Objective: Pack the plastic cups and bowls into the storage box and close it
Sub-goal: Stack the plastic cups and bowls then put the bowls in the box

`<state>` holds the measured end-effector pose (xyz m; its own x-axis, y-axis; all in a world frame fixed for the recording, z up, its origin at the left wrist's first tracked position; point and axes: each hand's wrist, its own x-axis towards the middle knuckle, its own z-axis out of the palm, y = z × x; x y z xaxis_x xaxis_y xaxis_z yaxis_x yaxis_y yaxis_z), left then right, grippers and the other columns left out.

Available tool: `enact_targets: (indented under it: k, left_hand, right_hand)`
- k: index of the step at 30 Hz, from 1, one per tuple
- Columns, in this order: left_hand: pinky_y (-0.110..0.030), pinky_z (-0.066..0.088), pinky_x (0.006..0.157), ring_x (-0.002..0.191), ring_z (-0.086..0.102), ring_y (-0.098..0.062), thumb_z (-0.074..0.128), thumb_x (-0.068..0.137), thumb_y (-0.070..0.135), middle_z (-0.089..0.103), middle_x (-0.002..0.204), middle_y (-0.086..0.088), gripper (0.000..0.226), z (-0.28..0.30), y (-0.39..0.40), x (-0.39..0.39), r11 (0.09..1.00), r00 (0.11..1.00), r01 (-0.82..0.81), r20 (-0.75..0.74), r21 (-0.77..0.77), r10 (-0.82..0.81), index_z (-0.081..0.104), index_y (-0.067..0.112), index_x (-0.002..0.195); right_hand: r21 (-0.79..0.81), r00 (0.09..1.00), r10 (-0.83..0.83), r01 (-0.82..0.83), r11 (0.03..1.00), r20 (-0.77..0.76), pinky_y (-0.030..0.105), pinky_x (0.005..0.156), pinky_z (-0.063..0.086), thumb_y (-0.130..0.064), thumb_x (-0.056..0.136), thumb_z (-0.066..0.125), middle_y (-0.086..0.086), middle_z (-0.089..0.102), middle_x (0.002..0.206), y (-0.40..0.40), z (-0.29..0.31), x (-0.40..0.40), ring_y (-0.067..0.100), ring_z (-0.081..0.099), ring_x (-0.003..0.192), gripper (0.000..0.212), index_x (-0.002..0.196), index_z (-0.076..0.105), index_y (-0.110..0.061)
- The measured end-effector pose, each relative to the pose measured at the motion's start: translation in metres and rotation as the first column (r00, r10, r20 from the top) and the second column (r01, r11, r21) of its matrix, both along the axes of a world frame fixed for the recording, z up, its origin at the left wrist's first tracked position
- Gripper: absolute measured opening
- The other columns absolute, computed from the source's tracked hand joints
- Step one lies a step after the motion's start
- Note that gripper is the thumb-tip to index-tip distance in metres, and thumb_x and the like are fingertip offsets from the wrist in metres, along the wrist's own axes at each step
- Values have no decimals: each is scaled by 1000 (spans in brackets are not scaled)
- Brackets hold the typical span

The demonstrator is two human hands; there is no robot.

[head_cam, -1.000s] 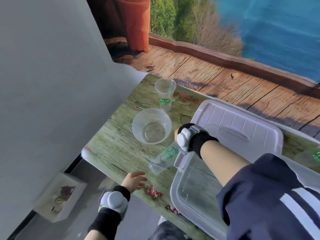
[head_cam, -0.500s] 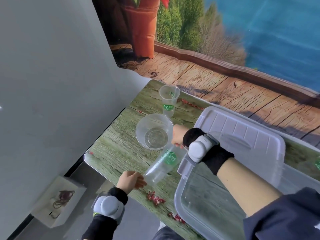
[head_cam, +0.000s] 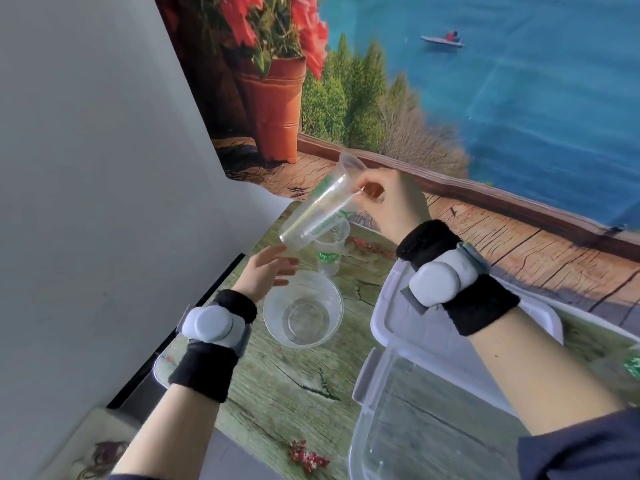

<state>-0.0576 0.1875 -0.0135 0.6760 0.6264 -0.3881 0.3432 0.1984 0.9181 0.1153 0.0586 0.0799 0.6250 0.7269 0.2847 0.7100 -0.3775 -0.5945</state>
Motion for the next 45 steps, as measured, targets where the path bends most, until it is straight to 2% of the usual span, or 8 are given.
enact_targets:
  k: [13, 18, 22, 27, 31, 38, 42, 45]
  left_hand:
    - [-24, 38, 60, 64, 45, -15, 37, 90, -1, 56, 81, 0, 45, -55, 46, 72, 997, 965, 75, -251, -27, -79, 43, 5, 134]
    - [-25, 39, 61, 67, 47, -14, 34, 88, -8, 52, 133, -13, 53, -85, 53, 77, 998, 973, 60, -225, 0, -59, 40, 10, 137]
    - [-20, 41, 65, 71, 47, -4, 37, 88, -6, 45, 137, 0, 57, -94, 57, 89, 993, 974, 117, -201, 30, -108, 37, 17, 140]
    - [-22, 38, 62, 72, 46, -6, 35, 87, -8, 55, 116, 4, 57, -94, 56, 100, 979, 963, 197, -199, 50, -183, 45, 21, 135]
    - [-30, 43, 76, 101, 56, -23, 42, 87, -6, 59, 113, -2, 46, -84, 42, 104, 975, 960, 220, -176, 5, -216, 54, 14, 127]
    - [-29, 50, 75, 86, 61, -26, 42, 91, 6, 65, 98, -13, 36, -46, 18, 109, 977, 974, 212, -92, 32, -208, 56, 5, 124]
    - [-34, 51, 80, 87, 61, -25, 40, 93, 7, 66, 95, -7, 33, -5, -1, 123, 961, 965, 251, 47, 117, -258, 56, 12, 122]
    - [-31, 55, 75, 84, 65, -19, 46, 92, 10, 64, 102, -9, 31, 22, -19, 135, 963, 956, 224, 160, 148, -246, 52, 8, 123]
  right_hand:
    - [-194, 992, 16, 9, 981, 129, 27, 73, 43, -21, 87, 61, 1, 69, 106, 26, -65, 42, 21, 58, 99, 17, 95, 74, -16]
    - [-326, 993, 111, -94, 941, 35, 30, 88, 45, -20, 87, 61, 5, 64, 109, 36, -95, 51, 21, 54, 104, 17, 97, 74, -15]
    - [-396, 988, 148, -149, 906, -32, 40, 106, 34, -15, 84, 64, 7, 54, 130, 42, -120, 57, 25, 39, 124, 15, 93, 76, -13]
    - [-326, 961, 60, -150, 933, -270, 38, 112, 31, 3, 84, 59, 9, 36, 149, 37, -141, 61, 28, 33, 136, 29, 103, 73, -13]
    - [-245, 900, 7, -126, 961, -435, 39, 91, 51, 14, 81, 52, 16, 61, 125, 31, -148, 60, 31, 61, 109, 36, 106, 70, -5]
    - [-74, 834, -99, 70, 995, -543, 49, 86, 53, 11, 79, 51, 7, 70, 115, 10, -126, 59, 36, 66, 94, 37, 100, 73, -10]
    - [95, 813, -87, 172, 981, -576, 5, 82, 47, 6, 83, 52, 13, 69, 116, -24, -84, 64, 18, 62, 102, 30, 105, 71, -1]
    - [234, 821, -61, 232, 944, -568, 9, 71, 51, 6, 80, 61, 10, 70, 106, -53, -58, 67, 18, 65, 89, 26, 103, 71, -2]
